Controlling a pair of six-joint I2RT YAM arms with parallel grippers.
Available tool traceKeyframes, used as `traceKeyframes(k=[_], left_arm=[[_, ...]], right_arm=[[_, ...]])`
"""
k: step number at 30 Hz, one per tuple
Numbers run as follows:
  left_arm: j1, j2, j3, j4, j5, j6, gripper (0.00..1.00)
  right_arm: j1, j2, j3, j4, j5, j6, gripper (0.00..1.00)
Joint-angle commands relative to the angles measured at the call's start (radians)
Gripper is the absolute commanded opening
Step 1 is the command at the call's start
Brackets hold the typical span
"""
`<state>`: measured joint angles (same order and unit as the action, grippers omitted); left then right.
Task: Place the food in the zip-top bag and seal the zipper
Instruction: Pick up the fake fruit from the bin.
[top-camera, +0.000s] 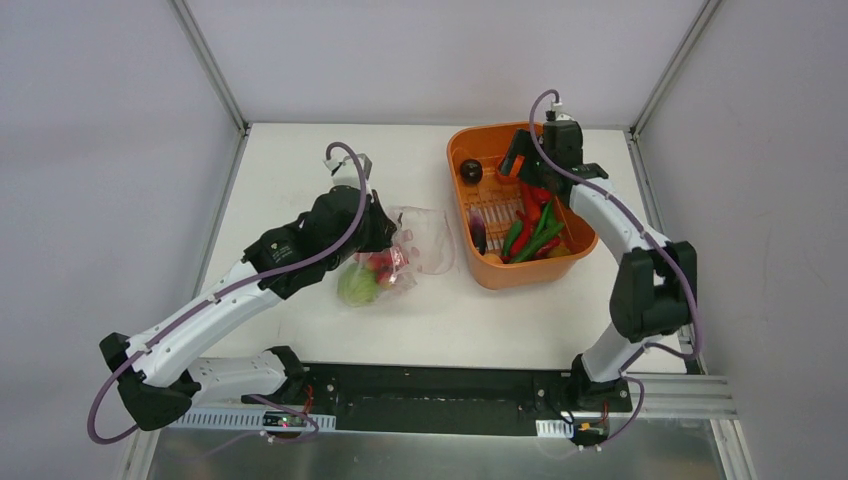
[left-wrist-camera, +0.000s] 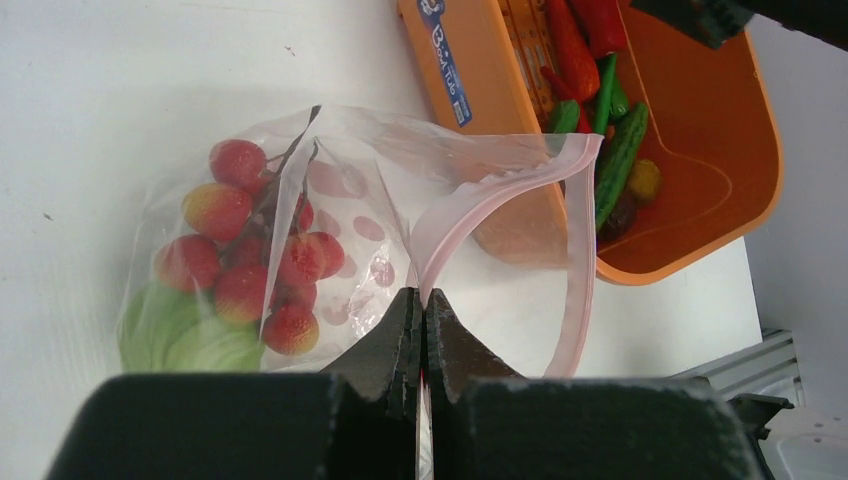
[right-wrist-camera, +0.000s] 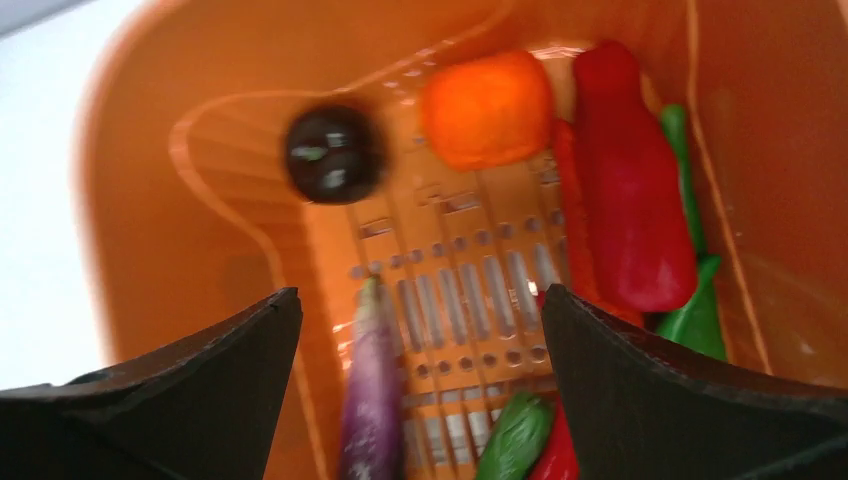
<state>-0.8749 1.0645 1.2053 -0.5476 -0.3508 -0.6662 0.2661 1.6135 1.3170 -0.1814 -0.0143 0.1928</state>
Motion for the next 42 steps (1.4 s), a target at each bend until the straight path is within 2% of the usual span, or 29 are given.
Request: traceKeyframes(k=[1, 8, 14, 22, 24, 26, 29, 31, 37, 42], left_arm=[[0.015, 0.005, -0.022, 0.047, 0.03, -0.016, 0.0], [0.03, 0.012, -0.044, 0.065, 0.058, -0.019, 0.0], [0.035, 0.03, -0.043, 0.07, 0.089, -0.019, 0.0], [0.04, 0.012, -0.061, 0.069, 0.084, -0.022, 0.0], [0.041, 0.013, -0.062, 0.069, 0.086, -0.023, 0.0], [0.04, 0.009, -0.065, 0.067, 0.09, -0.025, 0.0], [0.041, 0.002, -0.075, 0.072, 0.09, -0.035, 0.0], [0.041, -0.002, -0.078, 0.074, 0.092, -0.036, 0.0], [0.041, -0.015, -0.087, 0.071, 0.088, -0.045, 0.0], [0.041, -0.009, -0.084, 0.071, 0.106, -0.047, 0.0]], right_arm=[[-0.02, 0.1, 0.117, -0.018, 0.093, -0.014, 0.94], [-0.026, 0.24, 0.198, 0.078, 0.152, -0.065, 0.95], [-0.027, 0.339, 0.24, 0.135, 0.16, -0.094, 0.82], [-0.028, 0.441, 0.258, 0.16, 0.137, -0.14, 0.8], [-0.026, 0.443, 0.248, 0.164, 0.116, -0.154, 0.74], [-0.026, 0.43, 0.227, 0.176, 0.113, -0.152, 0.7], [-0.028, 0.383, 0.174, 0.233, 0.139, -0.13, 0.57], [-0.028, 0.338, 0.133, 0.281, 0.091, -0.129, 0.45], [-0.028, 0.173, 0.033, 0.254, -0.1, -0.097, 0.42], [-0.028, -0.053, -0.108, 0.271, -0.239, -0.021, 0.42]])
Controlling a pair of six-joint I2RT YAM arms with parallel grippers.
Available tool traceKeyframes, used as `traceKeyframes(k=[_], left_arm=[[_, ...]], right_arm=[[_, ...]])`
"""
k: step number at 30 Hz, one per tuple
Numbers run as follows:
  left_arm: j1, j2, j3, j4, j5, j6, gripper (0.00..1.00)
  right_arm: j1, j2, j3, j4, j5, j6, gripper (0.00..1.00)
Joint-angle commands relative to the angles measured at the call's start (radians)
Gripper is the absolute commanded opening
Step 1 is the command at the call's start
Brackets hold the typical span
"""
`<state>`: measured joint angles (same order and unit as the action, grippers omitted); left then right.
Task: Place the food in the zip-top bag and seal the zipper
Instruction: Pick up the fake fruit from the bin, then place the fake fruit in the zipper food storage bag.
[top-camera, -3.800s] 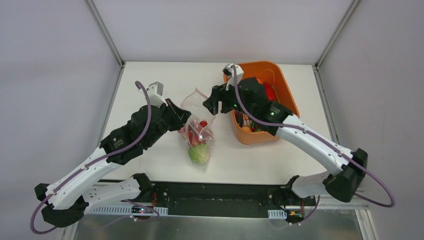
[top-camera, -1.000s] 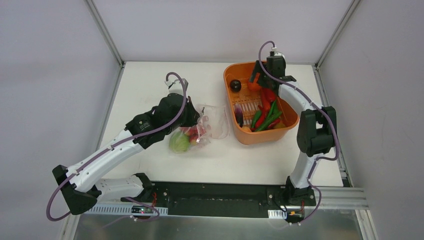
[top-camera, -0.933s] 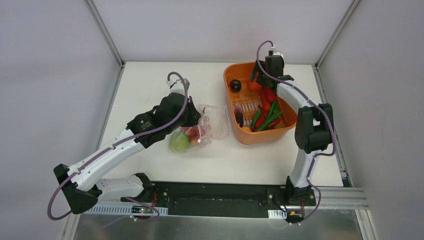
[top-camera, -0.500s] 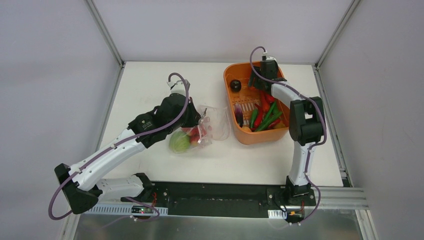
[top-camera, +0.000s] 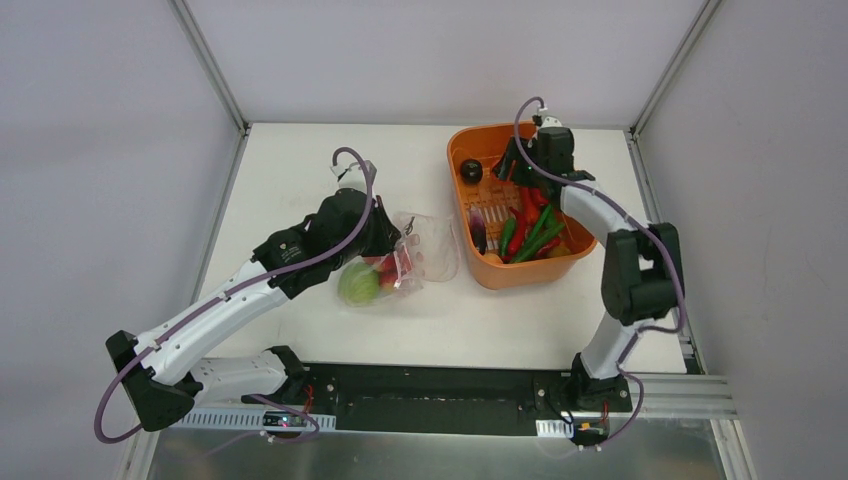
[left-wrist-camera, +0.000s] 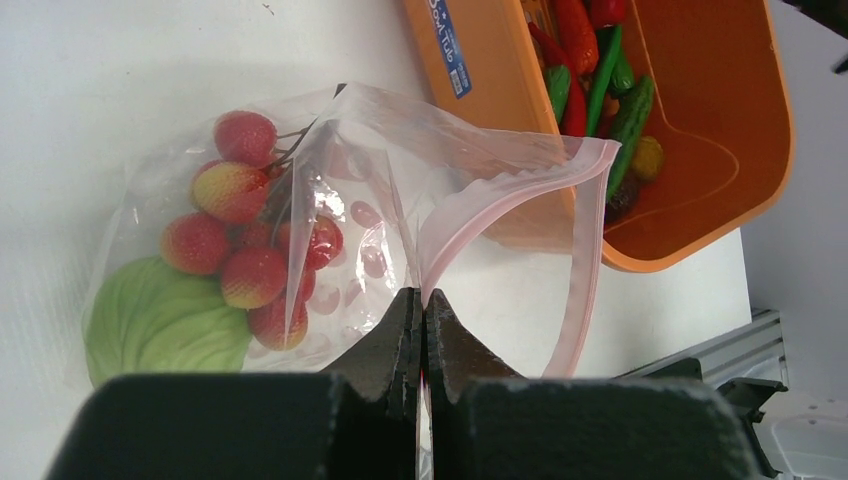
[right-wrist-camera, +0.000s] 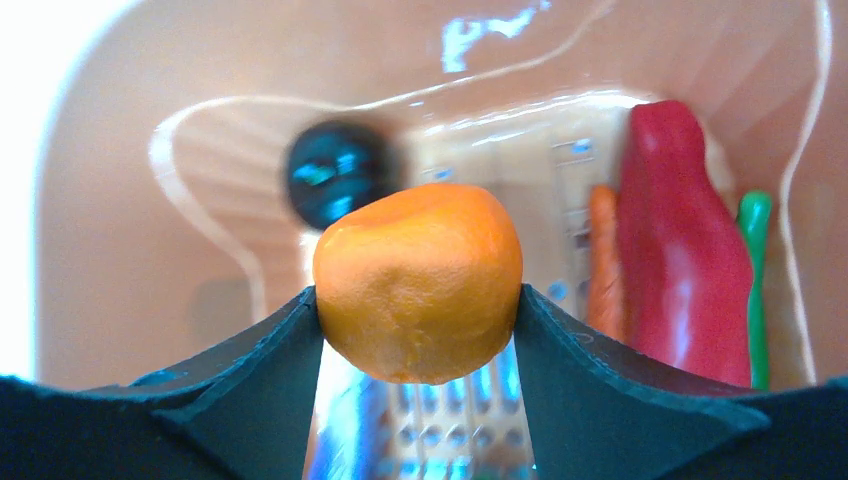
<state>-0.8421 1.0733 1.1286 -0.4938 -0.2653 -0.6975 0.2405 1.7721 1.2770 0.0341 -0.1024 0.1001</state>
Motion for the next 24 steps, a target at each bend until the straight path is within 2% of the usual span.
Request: traceKeyframes(k=[1, 4, 7, 15, 18, 20, 24], left_arm=[[0.009, -0.017, -0.007, 0.018, 0.024, -0.017, 0.0], [0.009, -0.013, -0.006, 0.021, 0.03, -0.017, 0.0], [0.008, -0.01, -0.007, 0.024, 0.032, -0.02, 0.0], [0.008, -0.017, -0.004, 0.027, 0.037, -0.024, 0.0], [0.008, -0.018, -0.002, 0.021, 0.036, -0.026, 0.0], [0.008, -0.015, 0.003, 0.019, 0.04, -0.027, 0.0], [0.008, -0.013, 0.011, 0.016, 0.047, -0.029, 0.0]], right_arm=[[-0.001, -0.258, -0.096, 0.058, -0.184, 0.092, 0.42], [-0.002, -0.387, -0.198, 0.111, -0.323, 0.176, 0.42], [0.0, -0.48, -0.26, 0.162, -0.528, 0.219, 0.42], [0.017, -0.572, -0.189, 0.018, -0.983, 0.08, 0.43], [0.082, -0.59, -0.175, -0.068, -1.062, -0.015, 0.43], [0.142, -0.604, -0.156, -0.172, -1.072, -0.136, 0.42], [0.28, -0.595, -0.078, -0.403, -0.958, -0.354, 0.42]])
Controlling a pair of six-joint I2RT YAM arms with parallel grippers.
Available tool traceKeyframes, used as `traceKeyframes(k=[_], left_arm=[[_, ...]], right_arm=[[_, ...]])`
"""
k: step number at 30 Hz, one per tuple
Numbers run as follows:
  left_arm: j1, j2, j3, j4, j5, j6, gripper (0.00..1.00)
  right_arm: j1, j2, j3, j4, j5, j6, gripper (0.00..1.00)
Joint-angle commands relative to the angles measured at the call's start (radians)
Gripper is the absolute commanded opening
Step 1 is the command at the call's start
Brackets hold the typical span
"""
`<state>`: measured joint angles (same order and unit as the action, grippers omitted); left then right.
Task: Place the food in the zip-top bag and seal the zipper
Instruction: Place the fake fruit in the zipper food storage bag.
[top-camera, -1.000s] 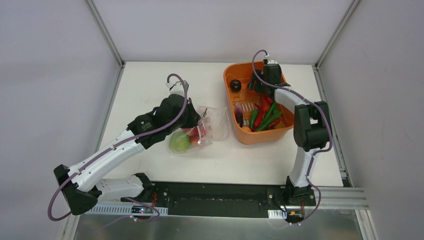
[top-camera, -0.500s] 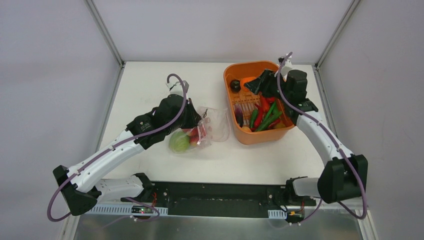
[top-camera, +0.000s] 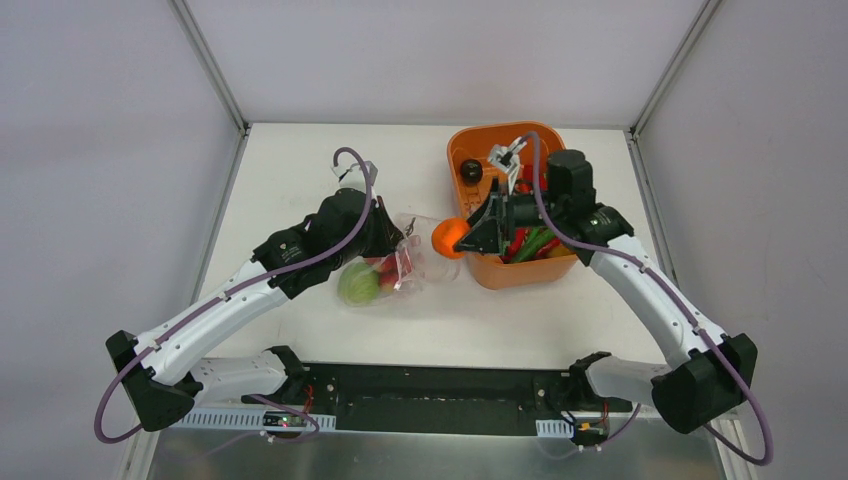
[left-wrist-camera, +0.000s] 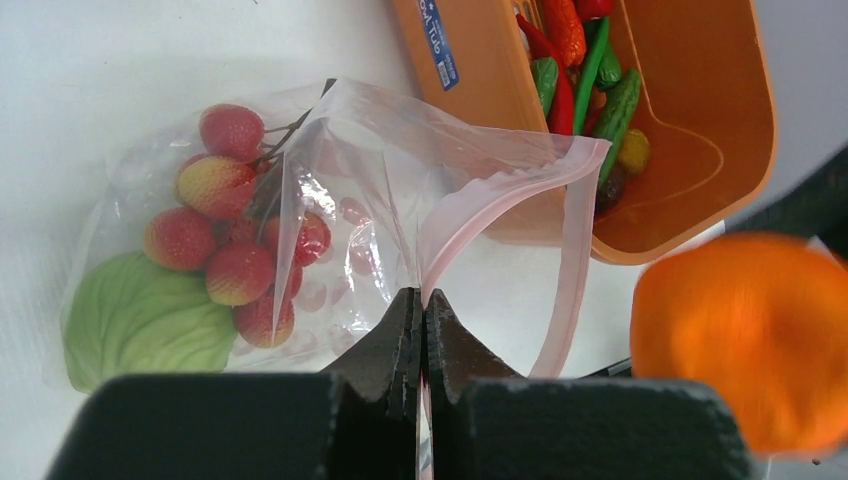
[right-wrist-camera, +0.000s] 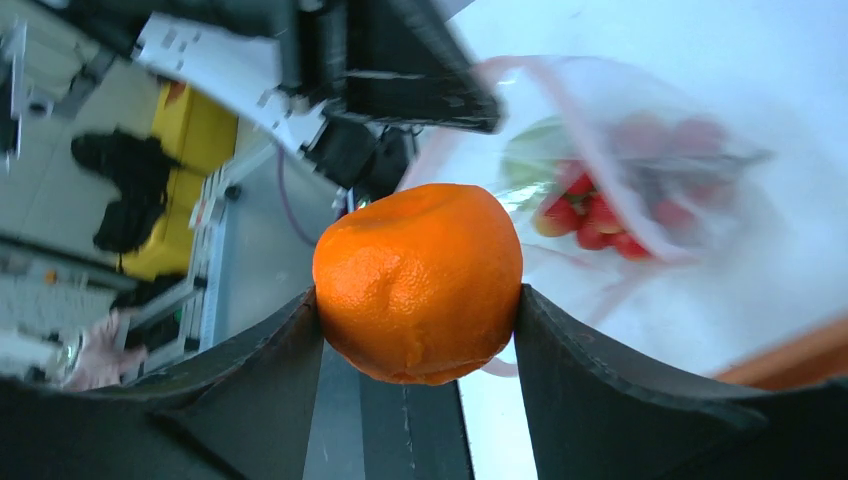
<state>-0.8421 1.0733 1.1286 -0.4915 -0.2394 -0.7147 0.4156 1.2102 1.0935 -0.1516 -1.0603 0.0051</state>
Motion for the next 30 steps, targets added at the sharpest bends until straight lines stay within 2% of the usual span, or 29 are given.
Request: traceKeyframes(k=[1, 6, 10, 14, 17, 18, 21, 23, 30], left_arm=[[0.008, -0.012, 0.011, 0.015, 0.023, -0.015, 0.0], [0.008, -0.013, 0.015, 0.025, 0.032, -0.023, 0.0], [0.009, -0.018, 0.015, 0.027, 0.036, -0.026, 0.0], [0.008, -0.024, 0.024, 0.028, 0.04, -0.026, 0.0], [0.009, -0.032, 0.02, 0.032, 0.04, -0.029, 0.0], [0.009, -0.034, 0.018, 0.034, 0.04, -0.029, 0.0], [0.008, -0.038, 0.014, 0.035, 0.037, -0.03, 0.0], [0.008, -0.039, 0.011, 0.036, 0.034, -0.032, 0.0], [0.008, -0.039, 0.011, 0.039, 0.03, -0.03, 0.0]], right_arm=[[0.133, -0.021, 0.121, -0.244, 0.059, -0.274, 0.42], [0.215, 0.058, 0.175, -0.287, 0.315, -0.249, 0.42], [0.271, 0.103, 0.204, -0.324, 0.425, -0.261, 0.43], [0.325, 0.133, 0.213, -0.309, 0.556, -0.273, 0.45], [0.345, 0.137, 0.214, -0.271, 0.646, -0.257, 0.52], [0.347, 0.133, 0.212, -0.261, 0.651, -0.257, 0.54], [0.349, 0.104, 0.199, -0.222, 0.62, -0.251, 0.72], [0.35, 0.076, 0.178, -0.189, 0.587, -0.248, 0.78], [0.349, -0.01, 0.126, -0.125, 0.587, -0.248, 0.85]])
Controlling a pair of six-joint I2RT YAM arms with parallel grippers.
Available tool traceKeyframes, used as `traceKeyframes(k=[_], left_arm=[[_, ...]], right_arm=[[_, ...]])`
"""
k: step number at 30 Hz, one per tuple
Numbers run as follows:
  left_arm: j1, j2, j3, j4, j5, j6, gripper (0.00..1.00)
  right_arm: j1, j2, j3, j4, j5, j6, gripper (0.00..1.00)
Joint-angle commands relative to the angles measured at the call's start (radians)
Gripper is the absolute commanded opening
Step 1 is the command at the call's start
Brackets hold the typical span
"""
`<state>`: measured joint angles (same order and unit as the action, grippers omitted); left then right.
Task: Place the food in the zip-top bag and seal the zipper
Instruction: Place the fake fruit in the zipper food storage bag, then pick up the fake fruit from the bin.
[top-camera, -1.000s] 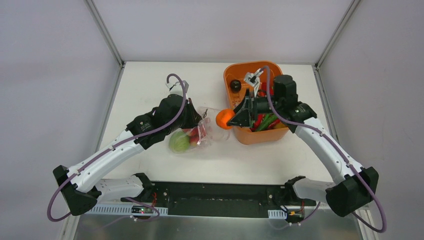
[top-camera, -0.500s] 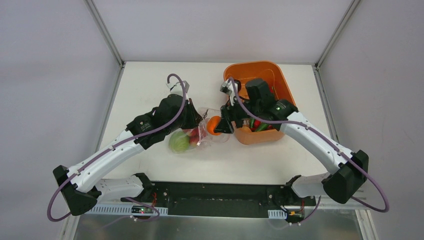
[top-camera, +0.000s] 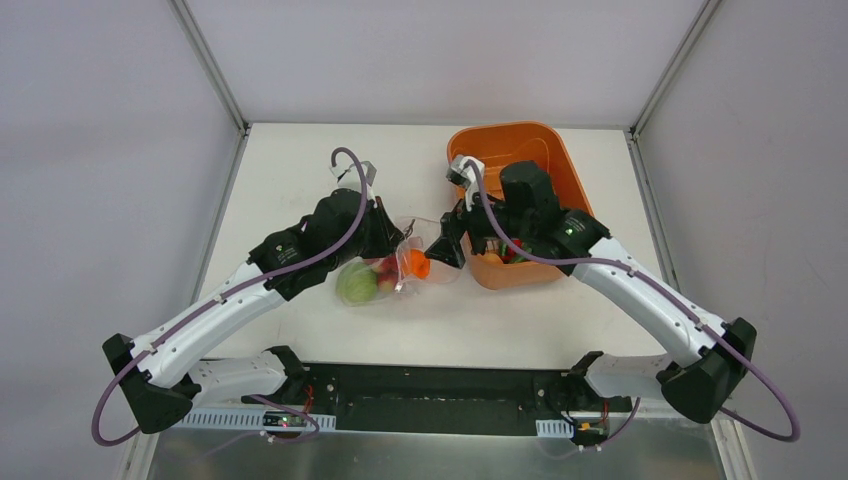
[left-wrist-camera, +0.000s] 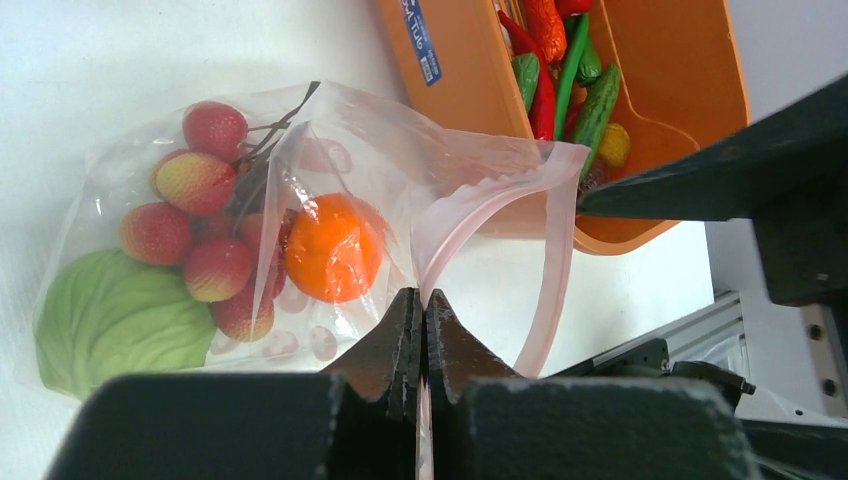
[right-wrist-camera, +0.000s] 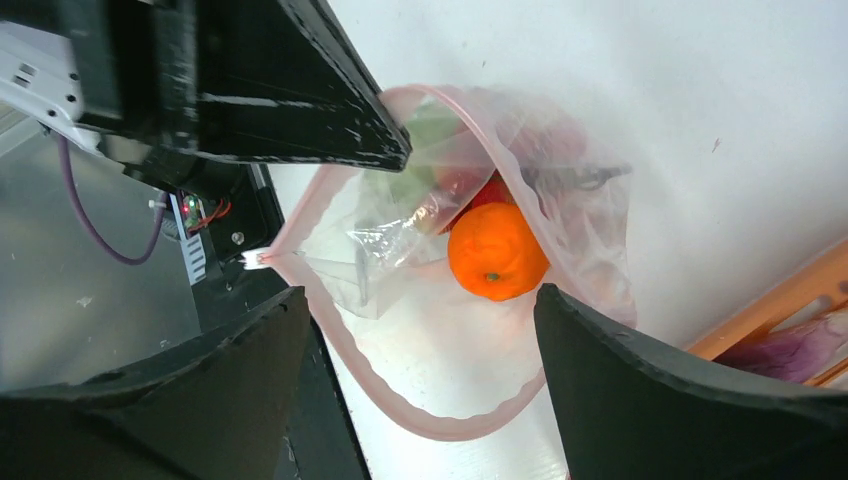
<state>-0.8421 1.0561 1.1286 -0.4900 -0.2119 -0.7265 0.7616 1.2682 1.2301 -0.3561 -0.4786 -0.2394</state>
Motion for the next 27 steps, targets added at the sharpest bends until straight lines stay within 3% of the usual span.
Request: traceKeyframes(k=[1, 5, 7, 10, 14, 17, 23, 27], left_arm=[[0.008, -0.02, 0.011, 0.037, 0.004, -0.019, 0.0], [0.009, -0.023, 0.008, 0.036, 0.003, -0.017, 0.0], [0.008, -0.026, 0.003, 0.036, 0.001, -0.019, 0.0], [0.008, -0.031, -0.005, 0.038, 0.004, -0.02, 0.0], [0.009, -0.039, -0.013, 0.04, 0.001, -0.019, 0.0], [0.008, -0.053, -0.018, 0.035, -0.008, -0.018, 0.0], [0.008, -0.061, -0.018, 0.021, -0.021, -0.006, 0.0], [0.008, -0.055, -0.005, 0.002, -0.011, 0.01, 0.0]], right_arm=[[0.002, -0.079, -0.014, 0.086, 0.021, -0.002, 0.86], [0.002, -0.156, -0.094, 0.21, 0.221, 0.045, 0.9], [-0.007, -0.185, -0.145, 0.312, 0.422, 0.076, 0.95], [-0.119, -0.136, -0.129, 0.298, 0.588, 0.166, 0.96], [-0.324, -0.022, -0.07, 0.208, 0.524, 0.313, 0.94], [-0.402, 0.076, -0.009, 0.145, 0.427, 0.363, 0.93], [-0.444, 0.215, 0.046, 0.157, 0.311, 0.441, 0.94], [-0.446, 0.279, 0.043, 0.234, 0.325, 0.49, 0.98]])
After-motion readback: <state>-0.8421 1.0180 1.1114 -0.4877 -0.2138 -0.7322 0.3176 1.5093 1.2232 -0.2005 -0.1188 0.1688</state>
